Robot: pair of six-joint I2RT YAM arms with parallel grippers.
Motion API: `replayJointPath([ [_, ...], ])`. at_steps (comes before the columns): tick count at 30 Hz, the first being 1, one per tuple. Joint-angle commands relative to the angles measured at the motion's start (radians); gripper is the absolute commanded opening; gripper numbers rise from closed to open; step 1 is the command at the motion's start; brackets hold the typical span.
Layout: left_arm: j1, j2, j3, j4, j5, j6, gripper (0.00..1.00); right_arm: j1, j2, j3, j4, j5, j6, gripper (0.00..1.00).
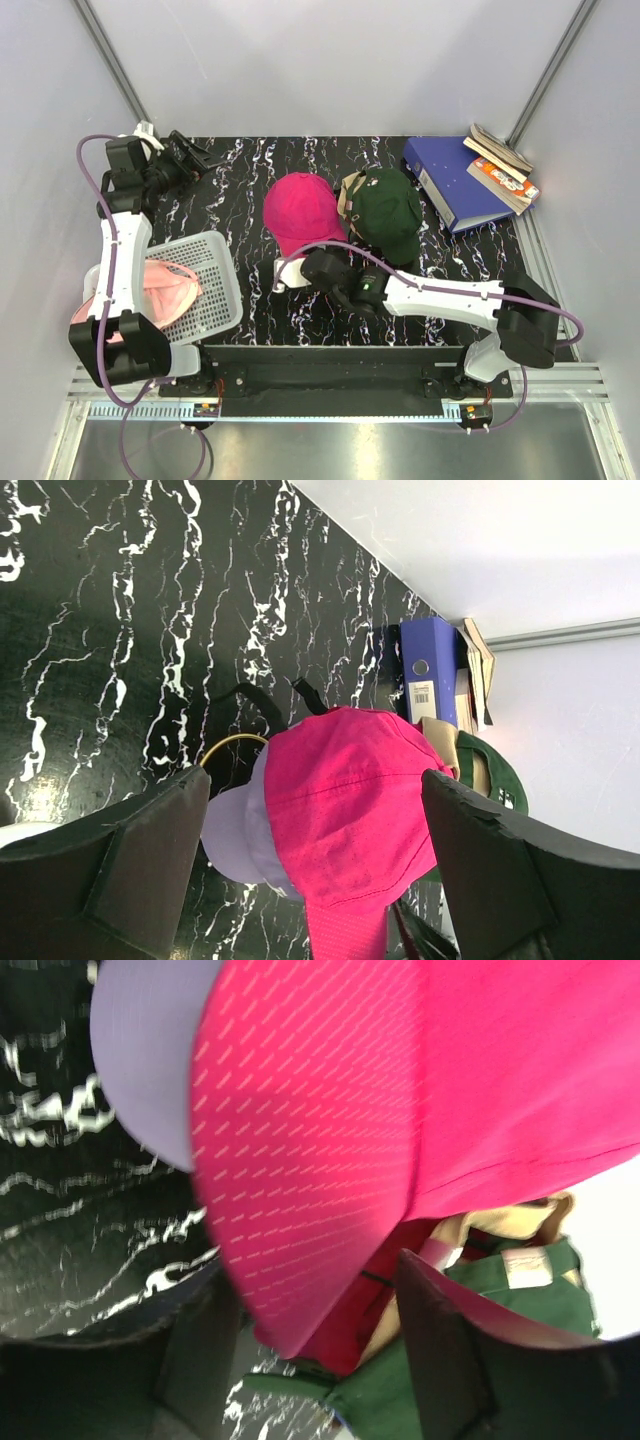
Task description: Stack the hats
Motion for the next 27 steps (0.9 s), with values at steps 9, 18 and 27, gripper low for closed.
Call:
replayJointPath([
  [9, 0.015, -0.029, 0.032, -0.085, -0.093, 0.115, 0.91, 0.01, -0.223, 0.141, -0.083, -0.236, 0.197, 1.0],
  [18, 0.015, -0.2, -0.066, -0.324, -0.639, 0.334, 0.94, -0.06, -0.231, 0.321, -0.135, -0.262, 0.528, 0.99],
  [27, 0.124, -0.386, -0.271, -0.418, -0.993, 0.471, 0.99, -0.433, -0.171, 0.488, -0.106, -0.53, 0.779, 1.0],
])
